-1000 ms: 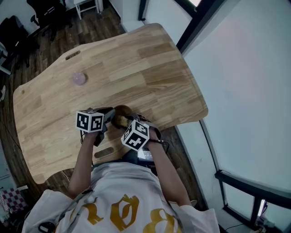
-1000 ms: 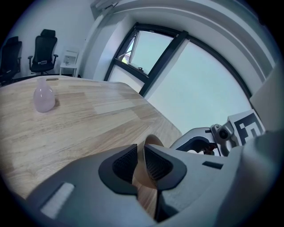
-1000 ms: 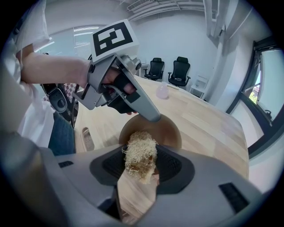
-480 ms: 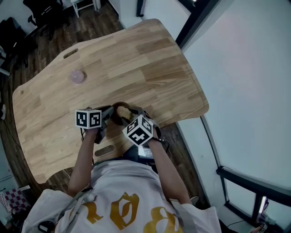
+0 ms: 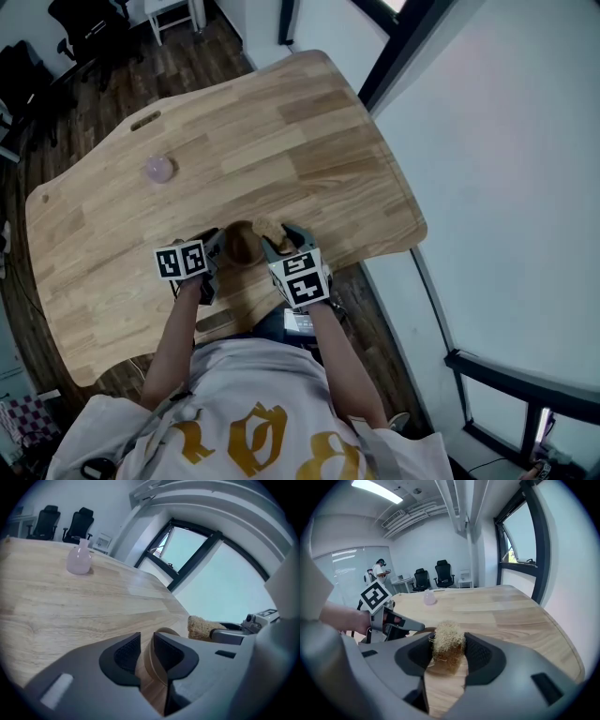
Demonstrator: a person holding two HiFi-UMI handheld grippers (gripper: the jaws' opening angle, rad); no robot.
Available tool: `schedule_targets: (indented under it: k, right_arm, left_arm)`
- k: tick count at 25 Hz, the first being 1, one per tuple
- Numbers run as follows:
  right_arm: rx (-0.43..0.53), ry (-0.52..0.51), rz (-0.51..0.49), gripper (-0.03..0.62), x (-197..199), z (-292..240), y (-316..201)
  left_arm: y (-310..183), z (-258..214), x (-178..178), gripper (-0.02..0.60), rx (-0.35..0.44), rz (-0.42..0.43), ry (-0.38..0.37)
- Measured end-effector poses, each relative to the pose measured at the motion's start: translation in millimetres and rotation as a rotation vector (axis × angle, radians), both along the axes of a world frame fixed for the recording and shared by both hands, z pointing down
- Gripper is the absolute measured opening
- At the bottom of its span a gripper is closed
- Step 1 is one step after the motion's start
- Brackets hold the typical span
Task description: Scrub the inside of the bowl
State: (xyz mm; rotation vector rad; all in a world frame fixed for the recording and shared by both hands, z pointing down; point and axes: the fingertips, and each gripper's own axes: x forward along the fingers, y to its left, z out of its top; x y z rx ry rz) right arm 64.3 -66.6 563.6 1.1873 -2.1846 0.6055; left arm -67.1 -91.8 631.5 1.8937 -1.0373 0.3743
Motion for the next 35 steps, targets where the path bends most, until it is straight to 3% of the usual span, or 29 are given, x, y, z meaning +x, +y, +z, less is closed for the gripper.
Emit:
schedule_targets:
  k: [2, 4, 10, 11, 13, 19, 35]
  right_arm:
    - [0.017, 0.003, 0.027, 0.184, 4, -5, -1]
    - [0.042, 0.007, 0.051, 0.184, 7, -12, -2]
    - [0.170, -0.034, 0.116, 0.183, 8, -49, 1]
    - [0.190, -0.039, 0.124, 0.184, 8, -55, 2]
    - [0.224, -0.045, 0.136, 0.183, 7, -67, 6]
    - [0.299, -0.035, 0.144, 0.183, 5, -90, 25]
    - [0.358, -0.046, 0.181, 0.183, 16, -114, 54]
  left_arm:
    - [-3, -4, -6, 0.110, 0.051, -0.005, -0.059]
    - [-8, -16, -12, 0.112, 0.116, -0.017, -0.101]
    - [-8, -73, -14, 0.110, 0.276, 0.013, -0.105]
    - [-6, -84, -12, 0.103, 0.309, 0.026, -0.105]
    - [-2, -108, -8, 0.002, 0.384, 0.047, -0.103]
    - [10, -162, 1, 0.002, 0.563, 0.070, -0.101]
    - [36, -186, 1, 0.002, 0.614, 0.083, -0.131]
